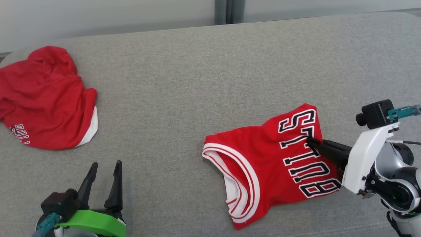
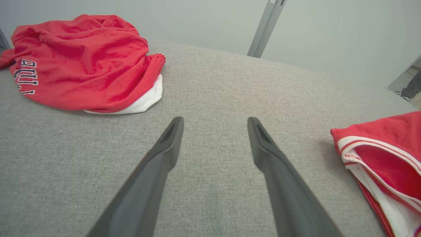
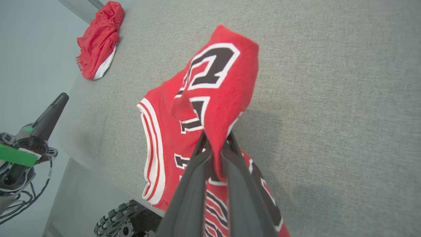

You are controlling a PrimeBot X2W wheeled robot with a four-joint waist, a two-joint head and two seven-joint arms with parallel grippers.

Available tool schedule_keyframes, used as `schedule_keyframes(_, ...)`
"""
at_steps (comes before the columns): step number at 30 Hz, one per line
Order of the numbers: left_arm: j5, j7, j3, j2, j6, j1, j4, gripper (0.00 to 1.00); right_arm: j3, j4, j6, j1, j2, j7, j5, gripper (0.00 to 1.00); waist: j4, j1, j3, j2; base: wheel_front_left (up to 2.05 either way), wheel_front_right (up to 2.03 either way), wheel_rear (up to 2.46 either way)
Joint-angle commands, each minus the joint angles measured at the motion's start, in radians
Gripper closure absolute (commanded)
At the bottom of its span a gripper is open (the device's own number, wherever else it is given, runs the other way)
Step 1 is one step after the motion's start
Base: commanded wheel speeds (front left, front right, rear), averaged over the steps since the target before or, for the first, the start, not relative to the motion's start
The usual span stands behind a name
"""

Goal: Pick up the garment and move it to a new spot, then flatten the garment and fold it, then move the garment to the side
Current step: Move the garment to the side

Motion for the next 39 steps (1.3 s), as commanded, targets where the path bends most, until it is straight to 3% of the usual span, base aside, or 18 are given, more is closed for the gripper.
schedule_keyframes(1, 0.007, -0.003, 0.006, 0.007, 0.005, 0.010, -0.009, 0.00, -0.017, -0.007, 0.000, 0.016, -0.007, -0.004, 0.005, 1.00, -0.039, 0.0000, -0.008, 0.0000, 0.00, 0.00, 0.00)
schedule_keyframes(7, 0.017, -0.003, 0.015, 0.024, 0.007, 0.009, -0.032, 0.00, -0.058, 0.058, 0.000, 0.019, 0.010, -0.028, -0.017, 1.00, -0.125, 0.0000, 0.009, 0.0000, 0.00, 0.00, 0.00)
schedule_keyframes(19, 0.059, 0.047, -0.001, 0.080, 0.017, -0.078, -0.144, 0.00, -0.027, 0.340, 0.000, -0.233, 0.035, -0.216, -0.185, 1.00, -0.286, 0.0000, 0.161, 0.0000, 0.00, 0.00, 0.00)
schedule_keyframes(27, 0.093, 0.094, -0.020, 0.107, 0.020, -0.147, -0.220, 0.00, -0.096, 0.542, 0.000, -0.433, -0.017, -0.329, -0.301, 1.00, -0.275, 0.0000, 0.297, 0.0000, 0.00, 0.00, 0.00)
schedule_keyframes(39, 0.111, 0.120, 0.002, 0.153, 0.046, -0.162, -0.290, 0.00, -0.424, 0.849, 0.000, -0.636, -0.131, -0.505, -0.564, 1.00, -0.180, 0.0000, 0.420, 0.0000, 0.00, 0.00, 0.00)
